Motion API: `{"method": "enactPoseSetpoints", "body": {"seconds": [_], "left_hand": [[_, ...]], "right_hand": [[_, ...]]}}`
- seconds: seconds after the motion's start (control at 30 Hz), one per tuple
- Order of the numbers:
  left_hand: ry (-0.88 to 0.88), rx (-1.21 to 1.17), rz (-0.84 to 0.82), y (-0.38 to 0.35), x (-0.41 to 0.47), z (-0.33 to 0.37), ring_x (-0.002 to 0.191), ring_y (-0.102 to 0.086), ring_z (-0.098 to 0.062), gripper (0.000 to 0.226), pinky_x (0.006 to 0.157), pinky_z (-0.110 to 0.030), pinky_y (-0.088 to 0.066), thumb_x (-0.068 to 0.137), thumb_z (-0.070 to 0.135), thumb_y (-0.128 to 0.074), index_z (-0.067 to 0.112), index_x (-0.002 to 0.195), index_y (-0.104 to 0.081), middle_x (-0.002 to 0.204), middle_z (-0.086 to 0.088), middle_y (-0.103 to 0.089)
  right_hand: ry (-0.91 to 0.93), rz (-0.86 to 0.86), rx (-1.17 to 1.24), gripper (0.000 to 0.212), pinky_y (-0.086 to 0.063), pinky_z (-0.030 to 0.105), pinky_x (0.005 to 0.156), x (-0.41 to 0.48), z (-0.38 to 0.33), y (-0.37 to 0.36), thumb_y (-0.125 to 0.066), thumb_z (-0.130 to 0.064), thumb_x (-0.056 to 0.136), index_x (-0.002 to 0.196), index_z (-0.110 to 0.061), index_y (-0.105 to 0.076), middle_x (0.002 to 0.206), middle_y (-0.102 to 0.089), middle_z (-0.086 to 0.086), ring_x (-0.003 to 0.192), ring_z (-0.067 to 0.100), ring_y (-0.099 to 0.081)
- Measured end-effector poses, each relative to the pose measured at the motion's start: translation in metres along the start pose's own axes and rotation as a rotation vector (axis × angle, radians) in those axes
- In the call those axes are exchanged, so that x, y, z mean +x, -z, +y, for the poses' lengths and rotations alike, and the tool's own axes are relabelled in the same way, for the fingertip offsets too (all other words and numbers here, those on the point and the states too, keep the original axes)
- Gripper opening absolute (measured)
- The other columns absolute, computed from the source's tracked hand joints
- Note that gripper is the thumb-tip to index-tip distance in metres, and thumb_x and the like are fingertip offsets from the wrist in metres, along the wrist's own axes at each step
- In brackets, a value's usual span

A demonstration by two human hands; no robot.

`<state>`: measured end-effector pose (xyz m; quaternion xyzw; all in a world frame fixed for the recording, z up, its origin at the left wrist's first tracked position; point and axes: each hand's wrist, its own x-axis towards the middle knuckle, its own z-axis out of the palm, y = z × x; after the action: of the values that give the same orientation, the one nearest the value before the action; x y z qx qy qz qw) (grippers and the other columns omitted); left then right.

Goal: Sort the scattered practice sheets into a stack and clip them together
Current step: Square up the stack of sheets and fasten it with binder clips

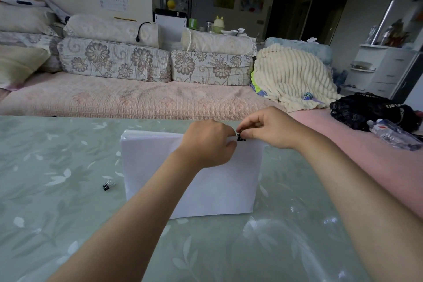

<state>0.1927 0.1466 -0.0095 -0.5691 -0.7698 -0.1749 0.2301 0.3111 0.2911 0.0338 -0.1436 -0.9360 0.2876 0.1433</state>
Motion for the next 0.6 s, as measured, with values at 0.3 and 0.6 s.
{"method": "enactPoseSetpoints", "body": {"seconds": [0.3,0.6], "left_hand": [[-0.031,0.0,0.026,-0.002,-0.001,0.004,0.082,-0.063,-0.024,0.031,0.06,-0.027,-0.034,0.094,0.044,-0.044,0.029,0.1,-0.069,0.081,0.002,-0.068],[-0.015,0.018,0.04,-0.008,-0.002,0.004,0.074,-0.061,-0.027,0.024,0.057,-0.028,-0.032,0.09,0.042,-0.047,0.025,0.087,-0.063,0.074,0.002,-0.061]], "right_hand": [[0.085,0.027,-0.235,0.015,-0.056,0.035,0.077,-0.004,-0.008,0.004,-0.074,-0.014,0.084,0.086,-0.027,-0.082,0.077,-0.076,-0.008,0.08,0.013,-0.071],[-0.082,0.121,0.146,0.067,-0.048,0.04,0.067,-0.007,0.017,-0.008,-0.066,-0.072,0.072,0.088,-0.008,-0.075,0.08,-0.071,0.011,0.097,0.039,-0.068]]}}
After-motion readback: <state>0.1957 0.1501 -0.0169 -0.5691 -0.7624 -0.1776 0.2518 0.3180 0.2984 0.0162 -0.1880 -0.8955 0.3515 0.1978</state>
